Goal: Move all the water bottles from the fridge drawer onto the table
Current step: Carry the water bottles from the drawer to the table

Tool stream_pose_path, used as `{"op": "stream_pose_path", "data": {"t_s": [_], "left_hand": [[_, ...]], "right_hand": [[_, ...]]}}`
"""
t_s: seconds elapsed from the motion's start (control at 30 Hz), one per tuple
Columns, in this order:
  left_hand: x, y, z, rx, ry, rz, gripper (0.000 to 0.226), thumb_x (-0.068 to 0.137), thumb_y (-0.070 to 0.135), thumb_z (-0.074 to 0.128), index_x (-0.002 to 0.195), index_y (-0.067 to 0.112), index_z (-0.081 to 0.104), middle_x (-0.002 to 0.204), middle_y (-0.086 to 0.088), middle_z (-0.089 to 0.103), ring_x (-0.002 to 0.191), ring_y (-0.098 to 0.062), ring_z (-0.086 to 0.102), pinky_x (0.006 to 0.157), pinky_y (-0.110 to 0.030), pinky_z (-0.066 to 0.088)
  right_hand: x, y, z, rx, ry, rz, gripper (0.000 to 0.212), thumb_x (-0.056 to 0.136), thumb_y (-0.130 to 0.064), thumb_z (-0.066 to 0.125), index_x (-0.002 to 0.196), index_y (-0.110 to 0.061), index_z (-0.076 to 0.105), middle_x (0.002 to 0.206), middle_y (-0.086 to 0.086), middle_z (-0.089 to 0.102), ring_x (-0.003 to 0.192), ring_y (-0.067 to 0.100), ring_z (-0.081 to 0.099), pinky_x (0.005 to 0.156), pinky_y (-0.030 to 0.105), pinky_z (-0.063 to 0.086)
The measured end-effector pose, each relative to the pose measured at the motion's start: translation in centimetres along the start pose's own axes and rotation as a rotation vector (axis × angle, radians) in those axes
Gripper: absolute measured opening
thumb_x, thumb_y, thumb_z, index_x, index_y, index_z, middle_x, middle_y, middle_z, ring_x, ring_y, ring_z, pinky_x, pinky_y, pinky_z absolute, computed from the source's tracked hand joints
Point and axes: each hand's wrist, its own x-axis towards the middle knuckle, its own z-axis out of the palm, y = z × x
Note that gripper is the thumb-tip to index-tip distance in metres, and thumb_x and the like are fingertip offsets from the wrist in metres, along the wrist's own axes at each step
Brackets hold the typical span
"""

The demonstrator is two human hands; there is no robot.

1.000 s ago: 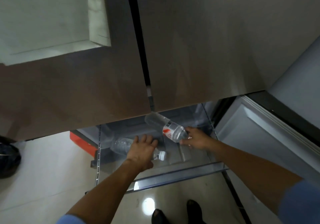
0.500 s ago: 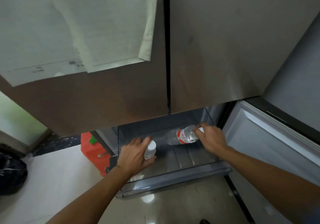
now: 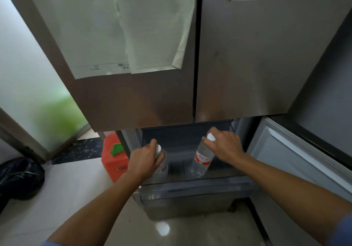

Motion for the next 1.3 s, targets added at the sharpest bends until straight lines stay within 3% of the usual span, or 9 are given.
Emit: {"op": "stream_pose_path", "data": {"t_s": [0.1,0.2,0.3,0.37,0.47,0.6,0.77,0.97,1.3], "left_hand": [[-1.1,0.3,-3.2,-0.046,0.130,-0.091,0.041,0.093,0.057,0.034,0.101,0.018,0.042,0.076,-0.003,0.064,0.059,-0.019,0.061,0.054,-0.031,0.051],[-3.6,1.7,-7.5,-0.024,0.300,-0.152,0.030,0.093,0.050,0.046,0.092,0.021,0.039,0.068,0.000,0.054,0.051,-0.014,0.049,0.044,-0.023,0.033],[-7.9,2.9,-11.6,0.000,0.444,-0.228,0.032,0.093,0.045,0.051,0.088,0.015,0.042,0.066,-0.006,0.056,0.053,-0.025,0.052,0.049,-0.029,0.033],[-11.4,3.3,-13.6,0.013,0.477,-0.294,0.033,0.093,0.042,0.054,0.091,0.010,0.049,0.068,-0.009,0.057,0.054,-0.025,0.047,0.051,-0.029,0.030],[-17.6,3.2,-15.6,0.086,0.465,-0.384,0.036,0.092,0.044,0.054,0.090,0.008,0.052,0.068,-0.012,0.059,0.056,-0.031,0.052,0.053,-0.030,0.031],[-27.4,2.0,-16.0,0.172,0.358,-0.516,0.036,0.090,0.047,0.055,0.090,0.011,0.052,0.071,-0.013,0.066,0.060,-0.033,0.061,0.051,-0.033,0.041],[-41.7,-0.5,-17.1,0.194,0.249,-0.768,0.036,0.090,0.053,0.050,0.092,0.018,0.049,0.080,-0.006,0.067,0.066,-0.027,0.062,0.058,-0.036,0.052],[-59.0,-2.1,-21.2,0.282,0.276,-1.002,0.036,0.092,0.052,0.048,0.097,0.016,0.049,0.080,-0.006,0.067,0.068,-0.027,0.063,0.061,-0.037,0.052],[-88.3,-3.6,-29.4,0.366,0.256,-1.341,0.031,0.091,0.056,0.044,0.092,0.026,0.046,0.075,0.007,0.061,0.063,-0.012,0.059,0.062,-0.033,0.054]], "right_hand": [[-0.4,-0.9,-3.6,0.021,0.097,-0.047,0.034,0.093,-0.050,0.048,0.098,-0.017,0.055,0.083,0.006,0.067,0.075,0.026,0.061,0.064,0.030,0.034],[-1.4,-2.2,-7.2,0.072,0.190,-0.091,0.033,0.092,-0.050,0.050,0.094,-0.017,0.056,0.075,0.002,0.059,0.068,0.022,0.054,0.059,0.030,0.035],[-3.3,-3.9,-10.0,0.158,0.248,-0.161,0.032,0.092,-0.049,0.052,0.092,-0.017,0.056,0.076,0.005,0.063,0.068,0.025,0.059,0.057,0.033,0.045],[-4.9,-5.6,-11.1,0.200,0.253,-0.208,0.032,0.092,-0.047,0.053,0.091,-0.015,0.057,0.074,0.004,0.061,0.066,0.024,0.057,0.054,0.030,0.041],[-8.2,-9.0,-10.9,0.223,0.220,-0.292,0.035,0.090,-0.051,0.050,0.087,-0.017,0.056,0.069,-0.001,0.054,0.063,0.020,0.053,0.053,0.025,0.029],[-13.6,-14.6,-8.5,0.196,0.048,-0.475,0.033,0.092,-0.050,0.050,0.090,-0.017,0.057,0.073,-0.001,0.058,0.063,0.018,0.056,0.051,0.023,0.029],[-20.5,-23.5,-5.1,0.216,-0.056,-0.709,0.044,0.088,-0.060,0.038,0.086,-0.021,0.057,0.072,0.000,0.063,0.059,0.017,0.056,0.057,0.030,0.050],[-30.1,-36.8,-4.1,0.230,-0.112,-0.975,0.039,0.090,-0.053,0.048,0.100,-0.019,0.061,0.091,0.009,0.071,0.081,0.029,0.064,0.063,0.034,0.040],[-53.3,-60.0,-2.0,0.331,-0.263,-1.277,0.037,0.092,-0.054,0.046,0.098,-0.019,0.055,0.083,-0.003,0.063,0.066,0.015,0.053,0.051,0.022,0.029]]}}
